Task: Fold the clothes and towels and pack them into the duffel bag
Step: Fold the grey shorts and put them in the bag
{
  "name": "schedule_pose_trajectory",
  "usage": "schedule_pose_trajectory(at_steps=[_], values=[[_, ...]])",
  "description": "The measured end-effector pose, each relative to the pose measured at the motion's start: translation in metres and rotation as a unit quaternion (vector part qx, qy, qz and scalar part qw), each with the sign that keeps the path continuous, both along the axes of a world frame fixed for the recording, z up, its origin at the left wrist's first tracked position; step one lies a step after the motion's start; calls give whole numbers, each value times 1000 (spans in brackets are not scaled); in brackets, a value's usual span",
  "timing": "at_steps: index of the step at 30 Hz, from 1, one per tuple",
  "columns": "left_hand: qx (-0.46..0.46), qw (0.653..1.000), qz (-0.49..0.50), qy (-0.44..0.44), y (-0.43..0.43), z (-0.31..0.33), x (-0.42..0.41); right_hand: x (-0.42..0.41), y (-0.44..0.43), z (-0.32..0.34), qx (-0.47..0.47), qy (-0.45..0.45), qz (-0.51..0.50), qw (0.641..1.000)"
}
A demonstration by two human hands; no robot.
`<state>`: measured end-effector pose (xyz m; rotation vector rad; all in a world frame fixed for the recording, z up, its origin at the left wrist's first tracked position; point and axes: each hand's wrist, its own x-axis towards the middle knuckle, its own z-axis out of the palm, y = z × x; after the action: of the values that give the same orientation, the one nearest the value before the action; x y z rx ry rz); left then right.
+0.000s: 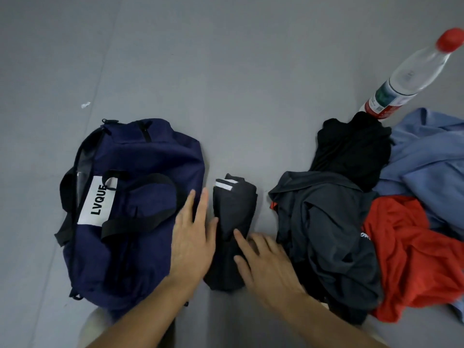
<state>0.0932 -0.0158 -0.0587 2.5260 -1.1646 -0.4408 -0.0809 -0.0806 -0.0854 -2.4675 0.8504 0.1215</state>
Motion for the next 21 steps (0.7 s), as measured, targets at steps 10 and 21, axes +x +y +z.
schedule_pose_trajectory(at_steps=[10, 21], values=[[-31, 870, 249, 425, -34, 5, -11, 17, -52, -11, 84, 7, 5, 996], [-79, 830, 195, 517, -64, 82, 23, 41, -78, 73, 176, -148, -37, 973]])
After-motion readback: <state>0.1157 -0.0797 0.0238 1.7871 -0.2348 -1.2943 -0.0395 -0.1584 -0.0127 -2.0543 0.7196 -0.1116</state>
